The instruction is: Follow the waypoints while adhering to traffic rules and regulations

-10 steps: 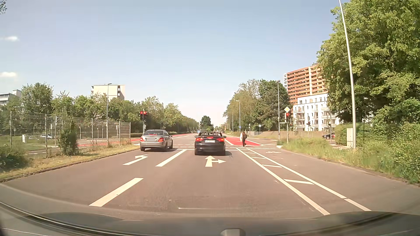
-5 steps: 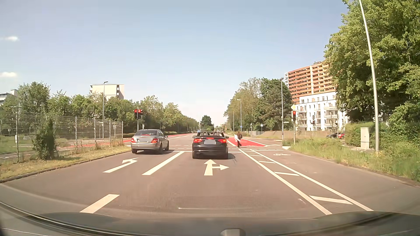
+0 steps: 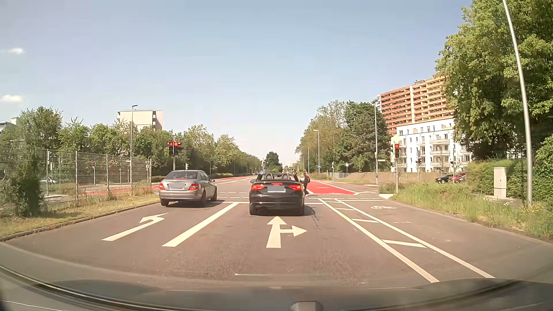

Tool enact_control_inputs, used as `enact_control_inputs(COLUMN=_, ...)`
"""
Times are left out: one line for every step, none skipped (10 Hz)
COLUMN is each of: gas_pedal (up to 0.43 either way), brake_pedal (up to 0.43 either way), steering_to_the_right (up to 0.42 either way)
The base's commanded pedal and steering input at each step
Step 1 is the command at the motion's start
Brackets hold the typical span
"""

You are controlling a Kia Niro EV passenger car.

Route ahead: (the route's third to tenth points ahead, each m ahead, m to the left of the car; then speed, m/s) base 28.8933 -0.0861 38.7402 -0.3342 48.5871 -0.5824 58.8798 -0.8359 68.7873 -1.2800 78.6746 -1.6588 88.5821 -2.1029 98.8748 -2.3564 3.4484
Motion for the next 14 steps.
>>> enact_control_inputs(gas_pedal=0.0, brake_pedal=0.079, steering_to_the_right=-0.004)
enact_control_inputs(gas_pedal=0.0, brake_pedal=0.079, steering_to_the_right=-0.004)
enact_control_inputs(gas_pedal=0.0, brake_pedal=0.079, steering_to_the_right=-0.004)
enact_control_inputs(gas_pedal=0.0, brake_pedal=0.079, steering_to_the_right=-0.004)
enact_control_inputs(gas_pedal=0.0, brake_pedal=0.073, steering_to_the_right=-0.004)
enact_control_inputs(gas_pedal=0.0, brake_pedal=0.073, steering_to_the_right=-0.004)
enact_control_inputs(gas_pedal=0.0, brake_pedal=0.073, steering_to_the_right=-0.004)
enact_control_inputs(gas_pedal=0.0, brake_pedal=0.073, steering_to_the_right=-0.004)
enact_control_inputs(gas_pedal=0.0, brake_pedal=0.073, steering_to_the_right=-0.003)
enact_control_inputs(gas_pedal=0.0, brake_pedal=0.073, steering_to_the_right=-0.003)
enact_control_inputs(gas_pedal=0.0, brake_pedal=0.073, steering_to_the_right=-0.003)
enact_control_inputs(gas_pedal=0.0, brake_pedal=0.073, steering_to_the_right=-0.003)
enact_control_inputs(gas_pedal=0.0, brake_pedal=0.079, steering_to_the_right=-0.003)
enact_control_inputs(gas_pedal=0.0, brake_pedal=0.079, steering_to_the_right=-0.003)
